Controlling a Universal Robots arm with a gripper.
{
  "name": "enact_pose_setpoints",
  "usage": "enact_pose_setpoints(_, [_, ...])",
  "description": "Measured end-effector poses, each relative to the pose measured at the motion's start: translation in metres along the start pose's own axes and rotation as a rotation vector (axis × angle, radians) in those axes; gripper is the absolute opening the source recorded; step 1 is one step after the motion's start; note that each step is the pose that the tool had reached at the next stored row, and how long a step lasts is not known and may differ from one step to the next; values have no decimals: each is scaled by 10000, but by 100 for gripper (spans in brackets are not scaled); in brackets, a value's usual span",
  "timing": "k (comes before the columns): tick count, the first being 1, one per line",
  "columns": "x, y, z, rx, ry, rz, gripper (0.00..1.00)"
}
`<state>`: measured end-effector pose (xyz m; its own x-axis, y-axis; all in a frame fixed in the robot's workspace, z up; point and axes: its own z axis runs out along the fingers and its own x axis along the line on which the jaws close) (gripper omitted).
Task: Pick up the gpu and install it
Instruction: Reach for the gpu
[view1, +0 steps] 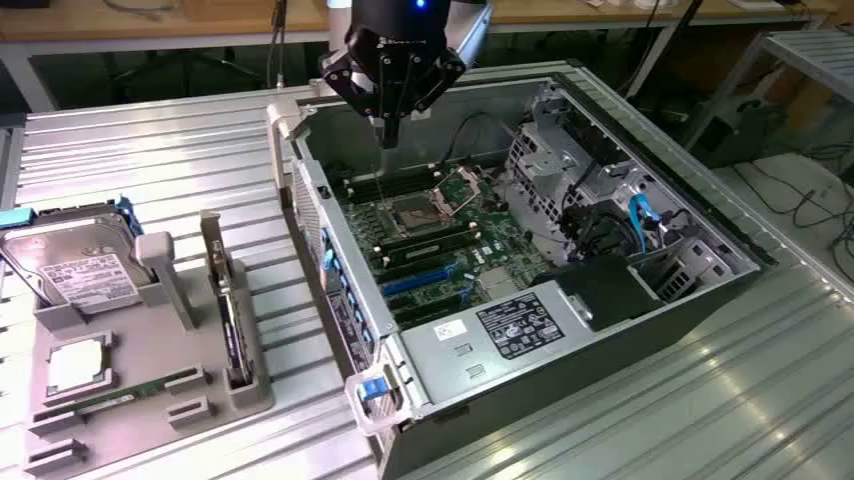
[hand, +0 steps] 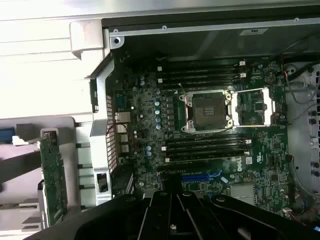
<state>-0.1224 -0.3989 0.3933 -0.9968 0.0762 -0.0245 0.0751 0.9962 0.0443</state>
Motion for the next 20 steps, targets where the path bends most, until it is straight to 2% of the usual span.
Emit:
enact_pose_setpoints(6, [182,-19,-5,0,0,-1,11])
enact_pose_setpoints(20, [397,-40,-11,0,0,-7,11])
